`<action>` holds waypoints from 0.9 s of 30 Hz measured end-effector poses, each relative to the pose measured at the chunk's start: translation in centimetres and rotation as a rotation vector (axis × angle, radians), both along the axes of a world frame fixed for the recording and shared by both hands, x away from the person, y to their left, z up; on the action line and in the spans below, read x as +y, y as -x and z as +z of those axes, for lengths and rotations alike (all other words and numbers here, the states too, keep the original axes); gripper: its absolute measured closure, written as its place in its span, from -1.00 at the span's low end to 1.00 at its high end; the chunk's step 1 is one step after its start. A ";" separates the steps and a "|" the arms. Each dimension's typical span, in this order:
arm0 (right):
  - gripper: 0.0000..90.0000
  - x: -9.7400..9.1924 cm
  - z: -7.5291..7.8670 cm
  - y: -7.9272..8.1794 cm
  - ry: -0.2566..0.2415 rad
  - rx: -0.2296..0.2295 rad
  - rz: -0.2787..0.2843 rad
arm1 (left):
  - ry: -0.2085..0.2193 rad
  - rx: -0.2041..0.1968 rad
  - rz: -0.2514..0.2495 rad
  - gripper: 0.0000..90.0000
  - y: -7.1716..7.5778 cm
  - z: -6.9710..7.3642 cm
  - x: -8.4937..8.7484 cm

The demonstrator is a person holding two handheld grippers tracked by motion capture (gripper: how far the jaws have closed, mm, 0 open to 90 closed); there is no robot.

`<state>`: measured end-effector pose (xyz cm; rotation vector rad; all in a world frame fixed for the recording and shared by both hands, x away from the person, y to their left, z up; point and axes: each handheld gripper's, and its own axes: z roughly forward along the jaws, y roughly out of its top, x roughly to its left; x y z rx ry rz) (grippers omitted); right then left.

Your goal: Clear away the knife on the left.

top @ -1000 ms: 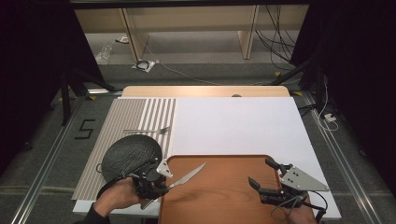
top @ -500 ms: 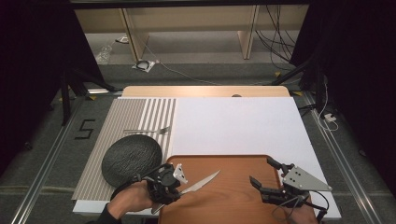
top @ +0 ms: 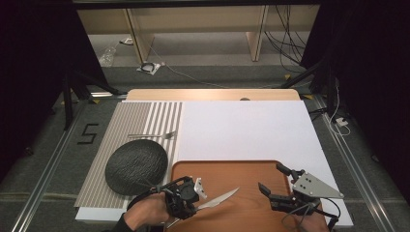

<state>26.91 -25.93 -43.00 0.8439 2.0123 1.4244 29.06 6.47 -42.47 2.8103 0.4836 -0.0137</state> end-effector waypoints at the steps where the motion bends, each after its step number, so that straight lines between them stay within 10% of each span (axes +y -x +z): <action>1: -0.58 0.0 0.0 0.0 0.006 0.001 0.002 | -0.005 0.000 -0.004 0.77 0.0 -0.1 -0.1; 27: -0.57 0.2 -0.1 0.1 0.009 -0.002 0.013 | -0.080 0.046 -0.023 0.77 0.6 -2.6 -1.6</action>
